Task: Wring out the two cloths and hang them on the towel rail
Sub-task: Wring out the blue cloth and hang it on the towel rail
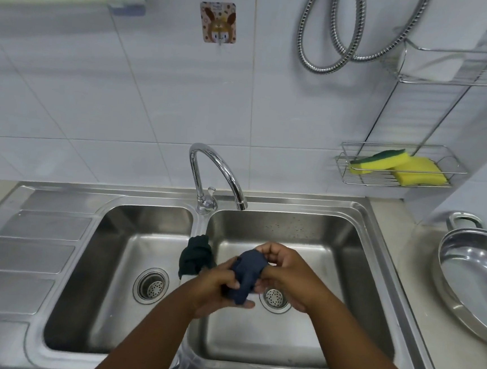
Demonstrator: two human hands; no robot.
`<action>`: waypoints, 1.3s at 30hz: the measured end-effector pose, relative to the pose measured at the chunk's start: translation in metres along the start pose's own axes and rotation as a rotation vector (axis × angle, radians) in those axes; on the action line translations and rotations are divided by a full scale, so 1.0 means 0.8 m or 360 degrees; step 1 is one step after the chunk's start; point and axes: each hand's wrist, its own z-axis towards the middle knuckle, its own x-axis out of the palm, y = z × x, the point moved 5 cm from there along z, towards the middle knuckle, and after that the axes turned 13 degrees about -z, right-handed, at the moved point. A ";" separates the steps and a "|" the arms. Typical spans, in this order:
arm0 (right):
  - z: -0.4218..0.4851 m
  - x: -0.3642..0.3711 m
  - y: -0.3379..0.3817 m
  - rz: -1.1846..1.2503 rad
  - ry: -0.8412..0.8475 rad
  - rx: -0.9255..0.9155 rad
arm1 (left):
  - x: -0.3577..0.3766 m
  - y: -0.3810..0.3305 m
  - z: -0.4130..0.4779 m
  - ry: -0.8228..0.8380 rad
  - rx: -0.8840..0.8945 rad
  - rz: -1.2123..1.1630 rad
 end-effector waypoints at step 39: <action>-0.022 0.006 -0.105 -0.1590 0.0033 0.0263 | -0.033 0.048 0.069 -0.0158 0.0043 0.2331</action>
